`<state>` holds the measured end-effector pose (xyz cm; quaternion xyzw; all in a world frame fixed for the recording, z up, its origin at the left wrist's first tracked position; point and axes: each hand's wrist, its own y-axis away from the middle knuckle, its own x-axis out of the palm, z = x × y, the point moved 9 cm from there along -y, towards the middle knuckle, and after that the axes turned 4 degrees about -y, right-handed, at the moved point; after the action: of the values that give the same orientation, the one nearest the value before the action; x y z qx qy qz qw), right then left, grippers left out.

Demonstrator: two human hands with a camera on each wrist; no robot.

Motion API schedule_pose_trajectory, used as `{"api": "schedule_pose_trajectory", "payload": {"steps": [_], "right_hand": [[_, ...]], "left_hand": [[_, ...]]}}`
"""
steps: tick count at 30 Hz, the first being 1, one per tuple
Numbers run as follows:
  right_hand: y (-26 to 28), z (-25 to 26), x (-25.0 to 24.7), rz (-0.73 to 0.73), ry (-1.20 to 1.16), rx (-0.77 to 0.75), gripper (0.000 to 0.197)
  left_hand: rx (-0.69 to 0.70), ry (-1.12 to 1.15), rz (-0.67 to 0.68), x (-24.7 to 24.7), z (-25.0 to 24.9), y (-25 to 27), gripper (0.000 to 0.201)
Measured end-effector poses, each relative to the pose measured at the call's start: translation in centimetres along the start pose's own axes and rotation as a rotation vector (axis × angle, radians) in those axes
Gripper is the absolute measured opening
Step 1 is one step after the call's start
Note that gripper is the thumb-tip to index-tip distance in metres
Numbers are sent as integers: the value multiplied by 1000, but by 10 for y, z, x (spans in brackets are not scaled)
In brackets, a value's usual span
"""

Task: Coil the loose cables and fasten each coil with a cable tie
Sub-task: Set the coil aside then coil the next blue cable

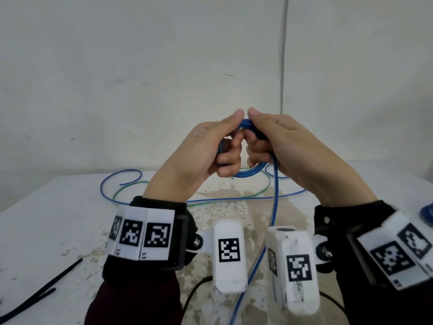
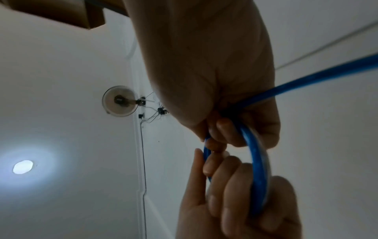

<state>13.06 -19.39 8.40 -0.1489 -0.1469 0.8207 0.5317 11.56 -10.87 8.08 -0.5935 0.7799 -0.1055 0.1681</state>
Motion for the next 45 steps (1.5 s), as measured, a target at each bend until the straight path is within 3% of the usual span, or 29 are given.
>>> {"api": "schedule_pose_trajectory", "payload": {"steps": [5,11,14,20,24,32,38,45], "right_hand": [[-1,0,3,8,-71,6,43],[1,3,-4,-20,13,7,43],[1,-1,-7,2,66,36,43],[-2,-5,-14,-76,47,18,43],[-3,-7,-11,-101,135,11,41],[-2,-2,-14,-91,295,-16,42],[-2,3,-26,-172,204,-85,40],[-4,2,-22,-158,336,-106,42]], "left_hand": [[104,-34,-114,-9,-10,2,47],[18,28,60,2,1,0,44],[-6,41,68,3,4,0,38],[66,-54,-108,-5,-2,-3,37],[74,-249,-200,-11,1,-5,30],[105,-278,-123,-12,3,-5,22],[314,-387,-388,-16,-14,-1,24],[282,-510,-235,-5,-11,-3,18]]}}
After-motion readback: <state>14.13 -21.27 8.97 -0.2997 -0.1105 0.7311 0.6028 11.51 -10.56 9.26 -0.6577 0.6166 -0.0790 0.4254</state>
